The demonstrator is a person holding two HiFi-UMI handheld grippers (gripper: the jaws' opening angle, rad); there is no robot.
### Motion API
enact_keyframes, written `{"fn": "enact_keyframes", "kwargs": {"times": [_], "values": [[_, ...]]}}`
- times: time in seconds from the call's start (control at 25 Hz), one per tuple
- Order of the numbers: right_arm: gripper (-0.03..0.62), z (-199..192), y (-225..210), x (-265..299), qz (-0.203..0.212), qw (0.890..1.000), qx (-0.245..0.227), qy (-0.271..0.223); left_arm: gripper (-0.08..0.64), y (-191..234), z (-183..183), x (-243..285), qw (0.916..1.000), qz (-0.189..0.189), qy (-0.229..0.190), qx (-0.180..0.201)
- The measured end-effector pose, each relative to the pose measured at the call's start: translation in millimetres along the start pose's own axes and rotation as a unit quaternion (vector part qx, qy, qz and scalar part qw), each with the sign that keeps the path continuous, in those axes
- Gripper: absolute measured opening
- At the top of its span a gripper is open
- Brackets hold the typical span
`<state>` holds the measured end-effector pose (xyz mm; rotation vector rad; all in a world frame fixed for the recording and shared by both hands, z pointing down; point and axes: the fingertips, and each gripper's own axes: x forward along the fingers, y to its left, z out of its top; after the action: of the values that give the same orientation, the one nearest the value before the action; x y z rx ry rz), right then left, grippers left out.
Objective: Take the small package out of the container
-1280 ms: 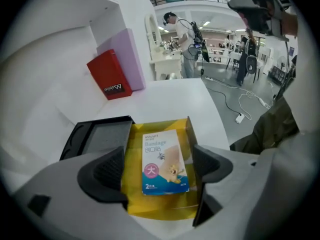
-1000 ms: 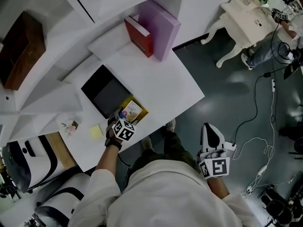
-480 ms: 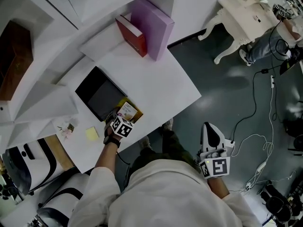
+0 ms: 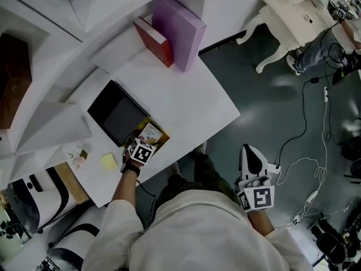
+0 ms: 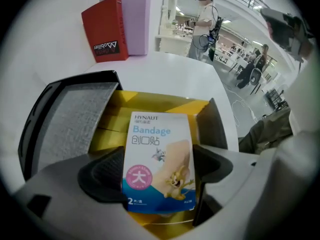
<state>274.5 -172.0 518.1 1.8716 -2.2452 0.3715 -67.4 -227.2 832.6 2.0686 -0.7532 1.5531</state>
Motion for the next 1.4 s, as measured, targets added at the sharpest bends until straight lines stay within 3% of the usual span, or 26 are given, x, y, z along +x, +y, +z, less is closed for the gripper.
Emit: {"fn": "enact_keyframes", "kwargs": {"times": [0.52, 0.84, 1.12, 1.4], "values": [[0.025, 10.8, 15.2, 9.8, 0.014, 1.0, -0.013, -0.003, 0.423, -2.3, 0.1, -5.9, 0.9998, -0.001, -0.022, 0.003], [0.025, 21.5, 38.5, 9.4, 0.03, 0.999, -0.024, -0.013, 0.424, -3.0, 12.3, -43.3, 0.996, 0.018, -0.088, -0.004], [0.025, 34.0, 69.3, 7.0, 0.05, 0.998, -0.037, -0.031, 0.425, 0.4, 28.6, -95.0, 0.984, 0.042, -0.17, -0.034], [0.025, 50.9, 99.4, 4.2, 0.07, 0.995, -0.054, -0.052, 0.425, 12.6, 51.9, -167.1, 0.9588, 0.081, -0.264, -0.065]]}}
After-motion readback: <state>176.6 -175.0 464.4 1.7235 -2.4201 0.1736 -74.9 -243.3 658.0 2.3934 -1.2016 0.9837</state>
